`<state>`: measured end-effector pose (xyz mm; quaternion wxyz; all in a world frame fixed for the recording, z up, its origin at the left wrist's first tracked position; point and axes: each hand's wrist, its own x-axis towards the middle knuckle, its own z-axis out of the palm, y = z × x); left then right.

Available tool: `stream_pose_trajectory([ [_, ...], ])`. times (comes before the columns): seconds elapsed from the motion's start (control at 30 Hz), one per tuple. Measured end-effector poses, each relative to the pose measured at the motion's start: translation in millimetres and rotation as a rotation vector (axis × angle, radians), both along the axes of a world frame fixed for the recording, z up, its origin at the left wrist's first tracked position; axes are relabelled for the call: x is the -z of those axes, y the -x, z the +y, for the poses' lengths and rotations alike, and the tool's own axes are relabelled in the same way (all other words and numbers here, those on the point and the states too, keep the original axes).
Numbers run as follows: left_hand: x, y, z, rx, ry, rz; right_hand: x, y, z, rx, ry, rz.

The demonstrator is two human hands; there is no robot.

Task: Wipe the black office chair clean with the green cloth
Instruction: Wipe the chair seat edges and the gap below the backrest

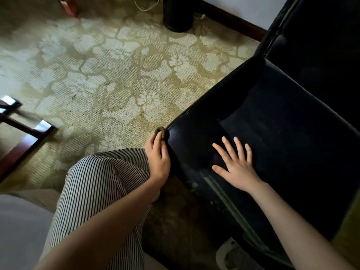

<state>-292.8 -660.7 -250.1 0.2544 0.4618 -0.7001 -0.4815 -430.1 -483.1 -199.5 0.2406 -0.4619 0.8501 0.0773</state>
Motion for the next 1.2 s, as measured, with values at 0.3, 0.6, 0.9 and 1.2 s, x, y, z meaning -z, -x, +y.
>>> stream_pose_trajectory([
  [0.3, -0.9, 17.2, -10.8, 0.027, -0.005, 0.032, -1.8, 1.6, -17.7, 0.088, 0.02, -0.002],
  [0.6, 9.8, 11.6, 12.5, 0.147, 0.037, -0.002, -3.0, 2.3, -37.7, 0.24, 0.027, -0.042],
  [0.9, -3.5, -5.8, 27.0, 0.414, 0.154, 0.048, -1.7, 7.2, -50.0, 0.336, 0.145, -0.016],
  [1.2, 8.1, 43.2, -28.8, 0.133, -0.072, 0.019, 0.7, 11.2, -58.6, 0.387, 0.145, -0.033],
])
